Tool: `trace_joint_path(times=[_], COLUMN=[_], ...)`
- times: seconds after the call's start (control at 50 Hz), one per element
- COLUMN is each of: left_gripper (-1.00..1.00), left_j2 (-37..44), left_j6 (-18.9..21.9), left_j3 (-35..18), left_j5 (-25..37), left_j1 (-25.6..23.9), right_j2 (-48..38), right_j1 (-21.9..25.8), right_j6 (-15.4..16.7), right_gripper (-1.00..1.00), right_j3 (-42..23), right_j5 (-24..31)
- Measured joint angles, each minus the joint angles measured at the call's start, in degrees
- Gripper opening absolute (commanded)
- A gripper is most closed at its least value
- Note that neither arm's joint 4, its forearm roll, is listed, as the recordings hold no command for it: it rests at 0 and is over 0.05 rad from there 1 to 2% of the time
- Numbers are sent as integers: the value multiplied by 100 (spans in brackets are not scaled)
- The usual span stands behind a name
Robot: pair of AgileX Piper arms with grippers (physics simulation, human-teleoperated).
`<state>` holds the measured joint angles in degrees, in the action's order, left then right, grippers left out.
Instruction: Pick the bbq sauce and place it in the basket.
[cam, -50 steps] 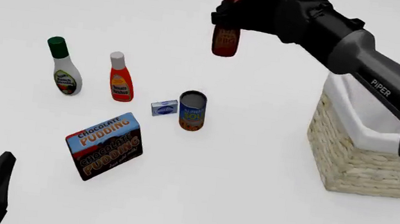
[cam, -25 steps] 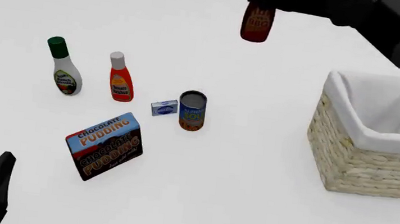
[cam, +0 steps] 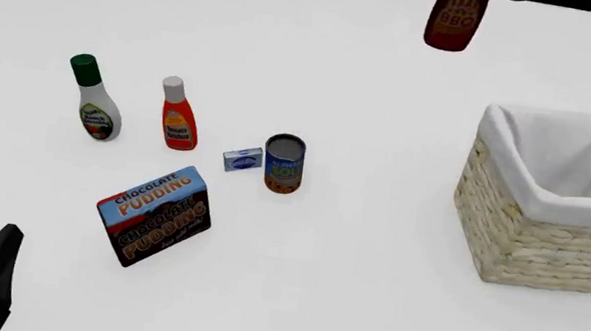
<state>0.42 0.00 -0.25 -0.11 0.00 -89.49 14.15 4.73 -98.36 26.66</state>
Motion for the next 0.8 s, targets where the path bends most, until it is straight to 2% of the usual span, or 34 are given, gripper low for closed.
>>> trace_joint_path(times=[0.36,0.8], left_gripper=[100,100], left_j2=[0,0], left_j6=[0,0], left_j3=[0,0], left_j5=[0,0], left_j1=[0,0], right_j2=[662,1290], right_j1=[-732,-1729], right_j6=[77,103], right_gripper=[-100,-100], right_j3=[515,1538], right_j5=[50,-324])
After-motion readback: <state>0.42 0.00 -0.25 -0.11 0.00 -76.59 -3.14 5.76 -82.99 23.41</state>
